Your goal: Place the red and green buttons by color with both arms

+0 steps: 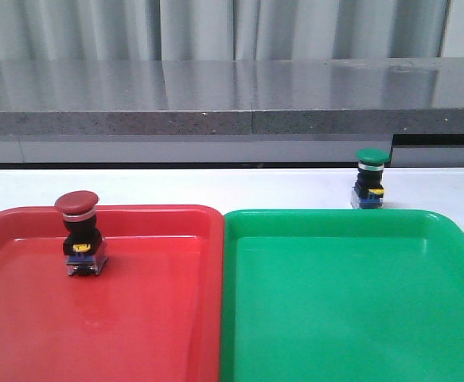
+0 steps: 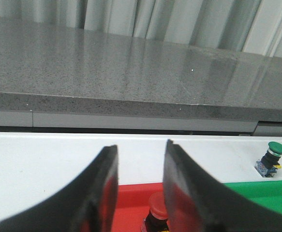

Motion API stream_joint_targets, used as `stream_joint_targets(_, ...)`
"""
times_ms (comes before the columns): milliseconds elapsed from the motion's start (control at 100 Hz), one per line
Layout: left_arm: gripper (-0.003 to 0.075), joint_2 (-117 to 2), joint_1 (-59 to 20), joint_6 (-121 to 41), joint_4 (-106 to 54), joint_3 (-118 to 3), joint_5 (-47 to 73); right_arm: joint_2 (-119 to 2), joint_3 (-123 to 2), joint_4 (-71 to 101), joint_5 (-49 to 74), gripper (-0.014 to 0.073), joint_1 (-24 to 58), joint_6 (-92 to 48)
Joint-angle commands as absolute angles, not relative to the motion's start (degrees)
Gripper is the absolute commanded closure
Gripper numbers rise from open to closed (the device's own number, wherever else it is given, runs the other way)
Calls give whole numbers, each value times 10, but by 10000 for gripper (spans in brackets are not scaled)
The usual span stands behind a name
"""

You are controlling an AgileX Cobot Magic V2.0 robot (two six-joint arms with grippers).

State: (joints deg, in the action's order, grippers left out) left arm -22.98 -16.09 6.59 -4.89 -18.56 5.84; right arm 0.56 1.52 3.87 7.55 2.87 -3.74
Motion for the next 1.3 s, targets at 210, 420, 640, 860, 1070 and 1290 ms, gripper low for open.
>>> stream_joint_targets(210,739,-188,-159,70,-48,-187,22,18,7,34,31,661,26,-39)
stream_joint_targets(420,739,-188,-159,70,-48,-187,22,18,7,34,31,661,26,-39)
stream_joint_targets(640,740,-188,-159,70,-48,-187,22,18,7,34,31,661,26,-39)
stream_joint_targets(860,739,-188,-159,70,-48,-187,22,18,7,34,31,661,26,-39)
stream_joint_targets(1070,739,-188,-159,70,-43,-186,22,18,7,34,31,661,26,-39)
stream_joint_targets(1290,739,-169,-153,70,20,-162,22,18,7,34,31,661,26,-39)
